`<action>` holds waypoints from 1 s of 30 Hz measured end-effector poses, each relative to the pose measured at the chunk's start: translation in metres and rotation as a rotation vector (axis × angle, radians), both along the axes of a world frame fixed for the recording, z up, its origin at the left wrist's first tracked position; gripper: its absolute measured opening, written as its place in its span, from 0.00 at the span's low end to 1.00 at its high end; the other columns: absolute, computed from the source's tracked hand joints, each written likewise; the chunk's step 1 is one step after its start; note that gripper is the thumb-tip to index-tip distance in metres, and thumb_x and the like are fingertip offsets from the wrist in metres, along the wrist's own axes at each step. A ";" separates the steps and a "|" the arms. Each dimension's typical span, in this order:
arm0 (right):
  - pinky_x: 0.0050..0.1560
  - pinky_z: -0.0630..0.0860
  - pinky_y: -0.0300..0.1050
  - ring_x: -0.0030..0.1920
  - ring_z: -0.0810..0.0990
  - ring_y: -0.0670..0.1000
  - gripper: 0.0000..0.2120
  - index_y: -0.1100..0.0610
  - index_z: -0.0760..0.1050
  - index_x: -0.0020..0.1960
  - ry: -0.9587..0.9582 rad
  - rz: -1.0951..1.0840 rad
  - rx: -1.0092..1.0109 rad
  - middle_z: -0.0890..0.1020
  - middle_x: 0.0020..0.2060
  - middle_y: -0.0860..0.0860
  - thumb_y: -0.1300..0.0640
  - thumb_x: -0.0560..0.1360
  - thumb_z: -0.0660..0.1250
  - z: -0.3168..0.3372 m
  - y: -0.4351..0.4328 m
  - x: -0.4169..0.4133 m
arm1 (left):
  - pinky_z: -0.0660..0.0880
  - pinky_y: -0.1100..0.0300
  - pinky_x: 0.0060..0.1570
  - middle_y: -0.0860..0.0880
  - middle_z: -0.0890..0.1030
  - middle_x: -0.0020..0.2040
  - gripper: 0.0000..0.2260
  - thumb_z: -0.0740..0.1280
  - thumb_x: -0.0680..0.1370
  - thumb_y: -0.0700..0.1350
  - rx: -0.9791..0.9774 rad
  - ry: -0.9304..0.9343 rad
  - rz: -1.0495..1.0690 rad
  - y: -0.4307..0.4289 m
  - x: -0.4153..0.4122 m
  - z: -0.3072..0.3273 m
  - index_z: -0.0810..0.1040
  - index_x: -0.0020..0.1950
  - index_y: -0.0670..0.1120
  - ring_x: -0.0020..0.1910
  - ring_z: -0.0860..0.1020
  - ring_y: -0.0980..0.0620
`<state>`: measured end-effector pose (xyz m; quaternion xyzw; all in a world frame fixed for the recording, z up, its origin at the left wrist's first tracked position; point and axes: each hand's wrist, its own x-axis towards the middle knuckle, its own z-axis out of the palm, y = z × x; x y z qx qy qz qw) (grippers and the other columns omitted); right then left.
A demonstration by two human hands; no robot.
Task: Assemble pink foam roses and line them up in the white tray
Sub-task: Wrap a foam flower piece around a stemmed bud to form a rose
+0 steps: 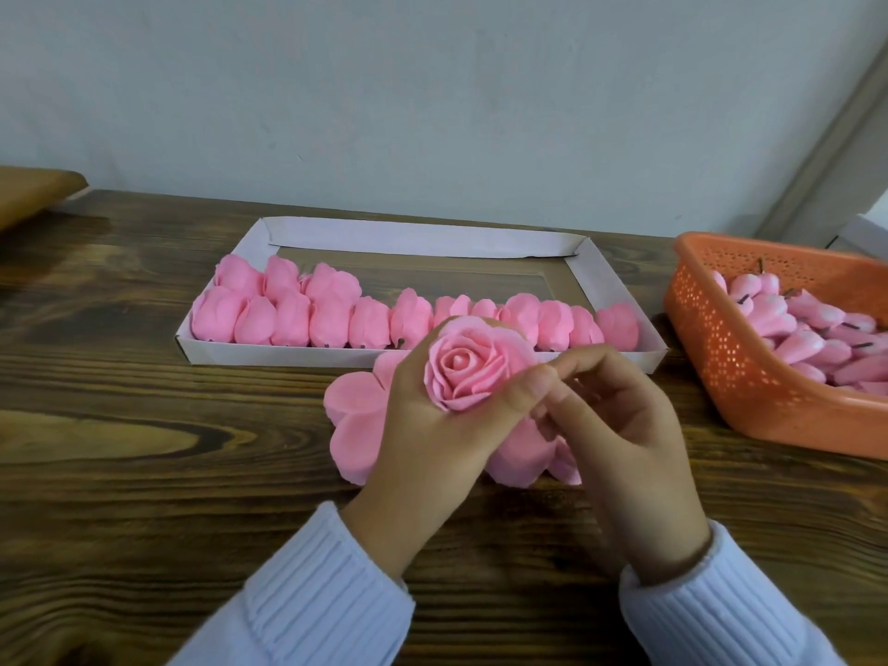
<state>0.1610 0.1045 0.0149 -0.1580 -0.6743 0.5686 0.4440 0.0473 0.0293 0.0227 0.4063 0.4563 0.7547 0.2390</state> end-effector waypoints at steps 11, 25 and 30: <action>0.37 0.74 0.32 0.33 0.78 0.39 0.06 0.58 0.75 0.41 0.081 -0.038 0.141 0.80 0.33 0.43 0.66 0.74 0.65 0.005 -0.002 0.001 | 0.77 0.37 0.54 0.38 0.81 0.54 0.32 0.77 0.62 0.41 -0.154 -0.025 -0.360 0.007 -0.002 -0.008 0.71 0.65 0.48 0.52 0.81 0.40; 0.41 0.75 0.40 0.37 0.77 0.47 0.06 0.50 0.78 0.40 0.072 -0.069 0.095 0.79 0.35 0.46 0.55 0.73 0.64 0.006 0.002 0.003 | 0.77 0.63 0.38 0.53 0.82 0.37 0.08 0.72 0.70 0.45 -0.163 0.014 -0.409 0.004 -0.005 -0.009 0.82 0.49 0.52 0.36 0.80 0.58; 0.33 0.72 0.36 0.31 0.73 0.47 0.11 0.53 0.76 0.34 0.021 -0.039 -0.115 0.76 0.29 0.50 0.59 0.74 0.62 0.003 0.004 0.000 | 0.80 0.51 0.49 0.51 0.83 0.42 0.12 0.76 0.65 0.46 -0.086 0.060 -0.261 0.005 -0.006 -0.009 0.82 0.47 0.54 0.45 0.81 0.52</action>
